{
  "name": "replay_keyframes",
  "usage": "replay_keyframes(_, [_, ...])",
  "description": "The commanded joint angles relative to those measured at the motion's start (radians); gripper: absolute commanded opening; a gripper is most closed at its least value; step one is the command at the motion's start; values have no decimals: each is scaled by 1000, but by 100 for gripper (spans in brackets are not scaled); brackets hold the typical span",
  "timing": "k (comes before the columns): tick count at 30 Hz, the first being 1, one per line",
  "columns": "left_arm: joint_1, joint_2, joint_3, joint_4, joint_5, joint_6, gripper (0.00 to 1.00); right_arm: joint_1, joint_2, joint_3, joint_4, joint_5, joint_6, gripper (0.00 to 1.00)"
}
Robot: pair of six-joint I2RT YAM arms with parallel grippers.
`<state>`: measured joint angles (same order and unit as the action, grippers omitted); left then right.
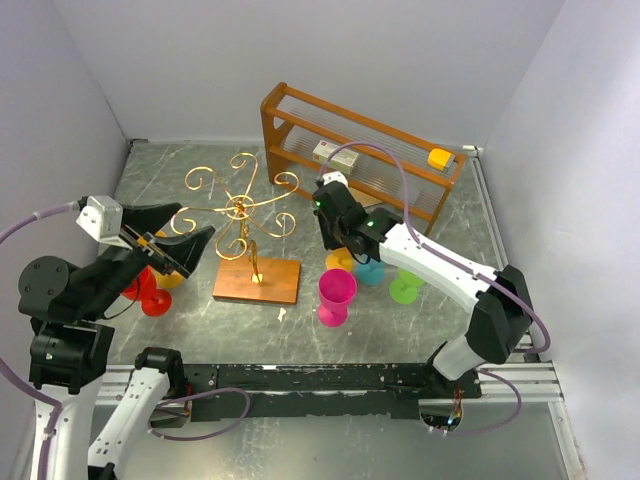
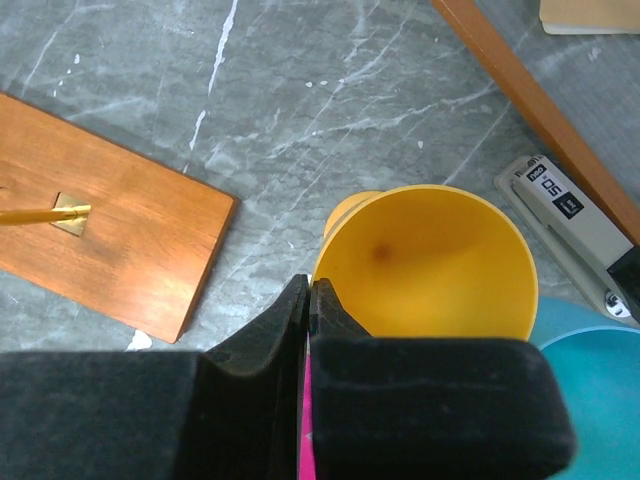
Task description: Place the wine glass upside down on the wine glass rack
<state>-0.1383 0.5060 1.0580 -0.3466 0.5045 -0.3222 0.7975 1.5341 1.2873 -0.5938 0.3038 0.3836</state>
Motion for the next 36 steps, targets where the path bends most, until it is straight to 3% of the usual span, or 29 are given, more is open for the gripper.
replay_keyframes(1, [12,13,51,-19,5,-2,99,22,-47,-12,39,43,-3,0])
replay_keyframes(9, [12,-12,37,33,82,-20,99,51,-277,-124,245,81,-42,0])
replay_keyframes(16, [12,-17,35,61,65,-99,99,68,-522,-274,437,89,-59,0])
replay_keyframes(20, [12,33,65,66,201,-139,99,70,-666,-359,519,113,-40,0])
replay_keyframes(24, [12,81,76,129,254,-256,96,69,-754,-381,570,118,-28,0])
replay_keyframes(28, [13,119,37,293,345,-414,94,70,-825,-406,662,107,-29,0])
replay_keyframes(36, [12,195,8,443,391,-603,91,68,-918,-463,907,77,-2,0])
